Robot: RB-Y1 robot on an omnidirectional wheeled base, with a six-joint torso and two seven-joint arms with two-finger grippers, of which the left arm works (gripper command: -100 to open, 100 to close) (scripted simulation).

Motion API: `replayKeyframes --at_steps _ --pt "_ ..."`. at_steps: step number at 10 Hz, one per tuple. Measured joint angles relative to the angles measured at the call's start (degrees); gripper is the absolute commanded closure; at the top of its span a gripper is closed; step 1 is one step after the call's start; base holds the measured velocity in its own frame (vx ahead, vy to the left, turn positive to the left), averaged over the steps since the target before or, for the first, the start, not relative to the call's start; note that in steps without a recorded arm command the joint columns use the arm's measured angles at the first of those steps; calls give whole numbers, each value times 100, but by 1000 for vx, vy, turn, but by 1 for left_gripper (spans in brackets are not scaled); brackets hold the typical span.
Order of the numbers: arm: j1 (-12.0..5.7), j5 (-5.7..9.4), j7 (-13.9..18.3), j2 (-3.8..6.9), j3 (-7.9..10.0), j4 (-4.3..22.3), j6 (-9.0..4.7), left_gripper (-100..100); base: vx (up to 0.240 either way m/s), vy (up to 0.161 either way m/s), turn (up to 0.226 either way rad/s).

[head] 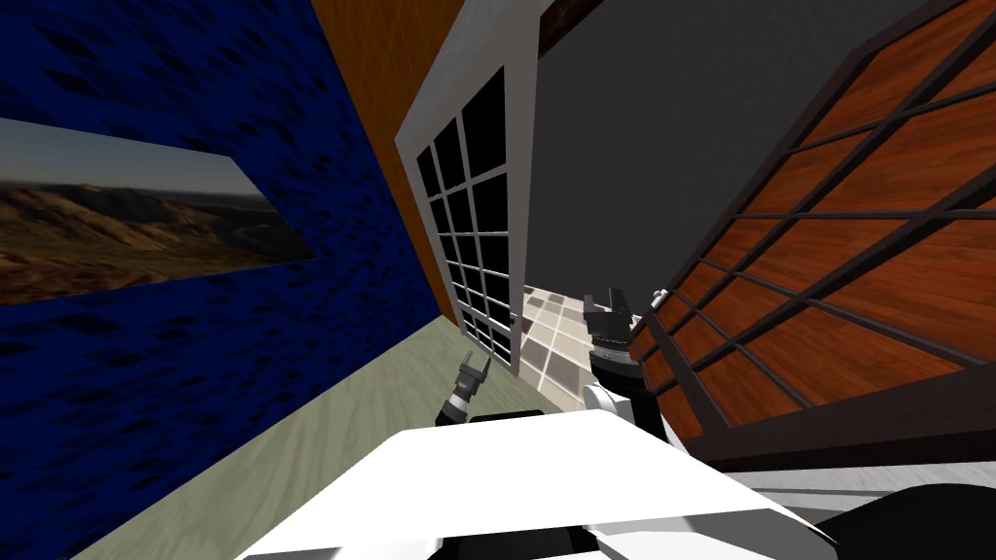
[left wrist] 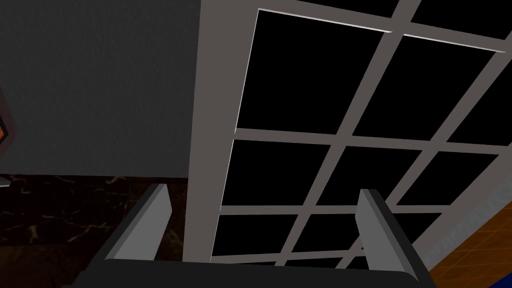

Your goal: Push the door open

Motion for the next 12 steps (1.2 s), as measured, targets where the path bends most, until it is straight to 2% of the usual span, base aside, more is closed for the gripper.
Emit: replayKeyframes --at_steps 2,5,8,11,12 --pt "-76 -130 -214 -57 -41 268 -75 -100 96 7 -17" --pt "-27 -329 -479 -81 -139 456 -169 -100 86 7 -11" --pt "-70 -429 -699 -141 -157 757 -303 -100 90 8 -15" --pt "-141 -650 -1102 -264 -226 1232 -493 -100 156 15 -19" --pt "-93 -747 -1228 -300 -282 1295 -533 -100 152 17 -13"
